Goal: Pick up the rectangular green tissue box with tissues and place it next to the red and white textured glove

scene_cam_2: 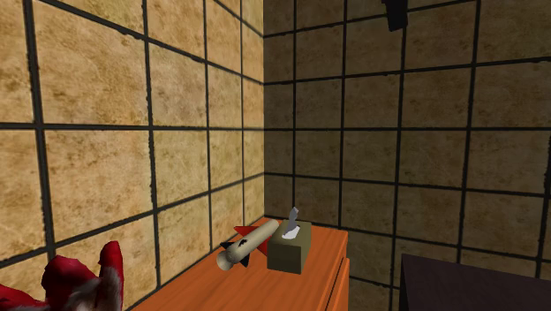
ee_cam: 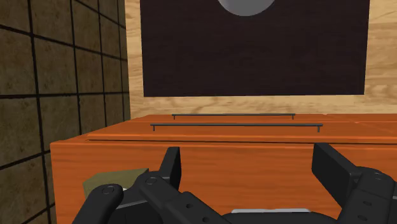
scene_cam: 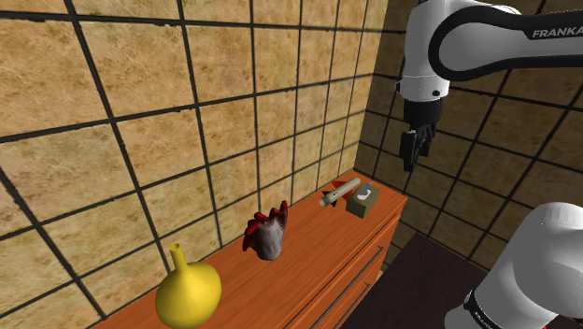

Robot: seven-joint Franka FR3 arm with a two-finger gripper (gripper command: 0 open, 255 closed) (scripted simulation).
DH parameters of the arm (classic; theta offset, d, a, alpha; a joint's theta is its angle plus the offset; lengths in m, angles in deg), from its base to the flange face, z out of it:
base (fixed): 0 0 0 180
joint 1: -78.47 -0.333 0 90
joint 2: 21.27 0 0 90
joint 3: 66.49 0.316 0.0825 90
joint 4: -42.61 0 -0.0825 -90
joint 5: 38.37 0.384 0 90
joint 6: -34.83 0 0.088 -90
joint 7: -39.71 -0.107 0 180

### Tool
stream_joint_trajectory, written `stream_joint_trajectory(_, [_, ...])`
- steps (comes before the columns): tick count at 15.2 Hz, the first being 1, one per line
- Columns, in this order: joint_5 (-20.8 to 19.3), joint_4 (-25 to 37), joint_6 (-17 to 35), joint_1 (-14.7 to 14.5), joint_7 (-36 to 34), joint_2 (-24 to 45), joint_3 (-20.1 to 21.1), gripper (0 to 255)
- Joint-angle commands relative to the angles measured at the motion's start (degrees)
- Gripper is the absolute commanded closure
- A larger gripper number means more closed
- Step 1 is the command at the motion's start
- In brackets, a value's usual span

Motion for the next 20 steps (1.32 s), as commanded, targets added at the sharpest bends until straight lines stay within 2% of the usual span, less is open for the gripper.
stream_joint_trajectory(1, [0.0,0.0,0.0,0.0,0.0,0.0,0.0,0])
stream_joint_trajectory(6, [-1.3,-4.1,10.7,2.6,2.6,3.5,-5.6,0])
stream_joint_trajectory(12, [-1.2,-6.3,23.9,5.0,6.5,11.0,-12.5,0])
stream_joint_trajectory(16, [0.6,-6.2,32.4,5.7,10.1,17.8,-17.2,0])
stream_joint_trajectory(20, [5.0,-4.6,40.3,5.5,15.1,25.8,-22.0,0])
